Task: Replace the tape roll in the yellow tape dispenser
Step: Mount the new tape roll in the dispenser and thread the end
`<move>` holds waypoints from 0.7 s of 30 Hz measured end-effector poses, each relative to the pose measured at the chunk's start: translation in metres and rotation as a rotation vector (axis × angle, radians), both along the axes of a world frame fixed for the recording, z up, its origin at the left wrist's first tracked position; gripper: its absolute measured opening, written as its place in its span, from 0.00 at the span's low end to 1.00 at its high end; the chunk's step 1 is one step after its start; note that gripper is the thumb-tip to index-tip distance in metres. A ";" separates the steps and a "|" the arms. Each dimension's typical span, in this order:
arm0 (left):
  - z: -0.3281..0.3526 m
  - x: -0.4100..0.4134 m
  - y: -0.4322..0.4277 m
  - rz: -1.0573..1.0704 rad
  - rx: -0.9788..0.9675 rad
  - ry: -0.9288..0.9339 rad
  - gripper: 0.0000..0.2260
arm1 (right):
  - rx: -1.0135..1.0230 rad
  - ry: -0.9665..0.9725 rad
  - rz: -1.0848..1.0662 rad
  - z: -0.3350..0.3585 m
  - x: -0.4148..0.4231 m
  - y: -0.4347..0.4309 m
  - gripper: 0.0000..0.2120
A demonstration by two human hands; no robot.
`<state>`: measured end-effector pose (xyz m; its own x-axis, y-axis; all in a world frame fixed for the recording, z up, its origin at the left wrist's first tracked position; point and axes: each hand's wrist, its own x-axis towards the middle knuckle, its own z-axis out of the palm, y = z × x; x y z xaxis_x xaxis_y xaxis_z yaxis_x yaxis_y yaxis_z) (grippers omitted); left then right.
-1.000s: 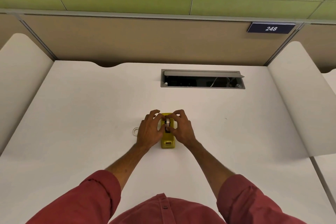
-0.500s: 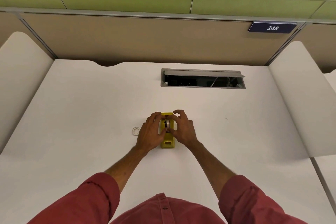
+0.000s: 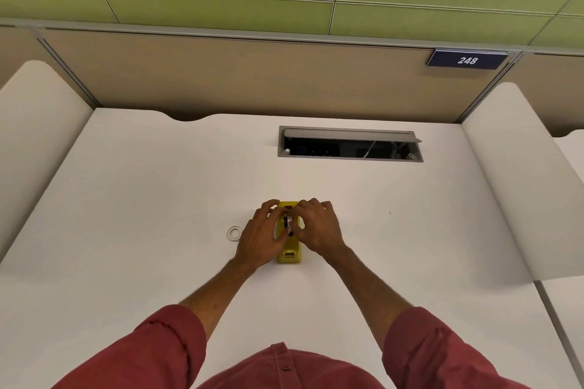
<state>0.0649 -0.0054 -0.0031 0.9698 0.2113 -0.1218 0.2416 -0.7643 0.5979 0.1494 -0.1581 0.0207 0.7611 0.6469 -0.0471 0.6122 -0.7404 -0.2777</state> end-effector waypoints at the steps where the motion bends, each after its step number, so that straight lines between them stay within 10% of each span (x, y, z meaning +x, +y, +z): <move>1: 0.001 0.000 0.000 0.006 -0.004 0.005 0.21 | -0.013 -0.010 0.006 0.000 0.000 0.001 0.14; 21: 0.005 0.004 0.000 0.003 0.045 0.053 0.22 | -0.038 -0.020 0.025 0.001 0.007 0.008 0.11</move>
<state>0.0689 -0.0053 0.0016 0.9616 0.2206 -0.1630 0.2742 -0.7893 0.5494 0.1568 -0.1499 0.0222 0.7456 0.6640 -0.0573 0.6359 -0.7345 -0.2368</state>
